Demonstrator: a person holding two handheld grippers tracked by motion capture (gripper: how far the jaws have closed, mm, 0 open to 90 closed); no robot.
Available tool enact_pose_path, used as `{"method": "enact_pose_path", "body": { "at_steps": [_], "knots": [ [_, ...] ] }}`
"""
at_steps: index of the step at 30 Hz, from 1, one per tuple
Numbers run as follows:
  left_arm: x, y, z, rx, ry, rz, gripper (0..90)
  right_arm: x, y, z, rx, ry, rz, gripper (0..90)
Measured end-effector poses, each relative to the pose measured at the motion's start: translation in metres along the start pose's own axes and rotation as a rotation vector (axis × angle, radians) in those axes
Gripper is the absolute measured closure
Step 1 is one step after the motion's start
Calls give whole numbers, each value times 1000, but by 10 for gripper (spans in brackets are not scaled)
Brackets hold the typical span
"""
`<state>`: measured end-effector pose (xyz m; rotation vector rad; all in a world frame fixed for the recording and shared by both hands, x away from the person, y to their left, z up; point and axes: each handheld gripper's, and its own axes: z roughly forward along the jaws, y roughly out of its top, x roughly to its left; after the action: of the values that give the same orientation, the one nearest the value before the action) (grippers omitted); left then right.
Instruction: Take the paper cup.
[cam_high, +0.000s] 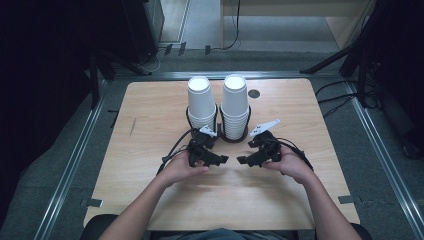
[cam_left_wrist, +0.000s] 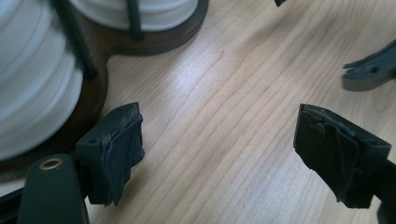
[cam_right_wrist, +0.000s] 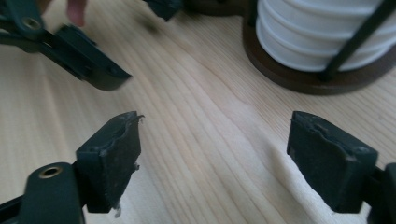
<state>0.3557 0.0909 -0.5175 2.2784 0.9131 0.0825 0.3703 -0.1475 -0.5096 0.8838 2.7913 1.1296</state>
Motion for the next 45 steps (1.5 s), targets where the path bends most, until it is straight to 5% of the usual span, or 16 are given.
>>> {"method": "enact_pose_path", "body": {
  "at_steps": [3, 5, 6, 7, 15, 21, 31, 41, 45],
  "knots": [
    [-3, -2, -1, 29, 18, 73, 128, 1, 2, -1, 14, 7, -6, 168],
    [-5, -3, -4, 22, -9, 113, 132, 1, 3, -2, 24, 31, -28, 168],
    [-6, 0, -10, -5, -57, 109, 284, 1, 5, -4, 18, 45, -32, 168],
    [-6, 1, -11, -16, -79, 103, 322, 2, 5, -4, 14, 48, -28, 167],
    [-5, 4, -14, -21, -96, 98, 292, 4, 7, -10, -1, 51, -39, 186],
    [-8, 4, -23, -77, -74, 137, 440, 4, 7, -20, -43, 39, -86, 335],
    [-6, 5, -34, -141, -109, 111, 491, 5, 6, -28, -60, 50, -116, 472],
    [-3, 4, -34, -140, -111, 97, 459, 3, 3, -29, -49, 48, -111, 500],
    [-4, 6, -32, -140, -103, 92, 500, 4, 5, -33, -55, 23, -127, 445]
  ]
}}
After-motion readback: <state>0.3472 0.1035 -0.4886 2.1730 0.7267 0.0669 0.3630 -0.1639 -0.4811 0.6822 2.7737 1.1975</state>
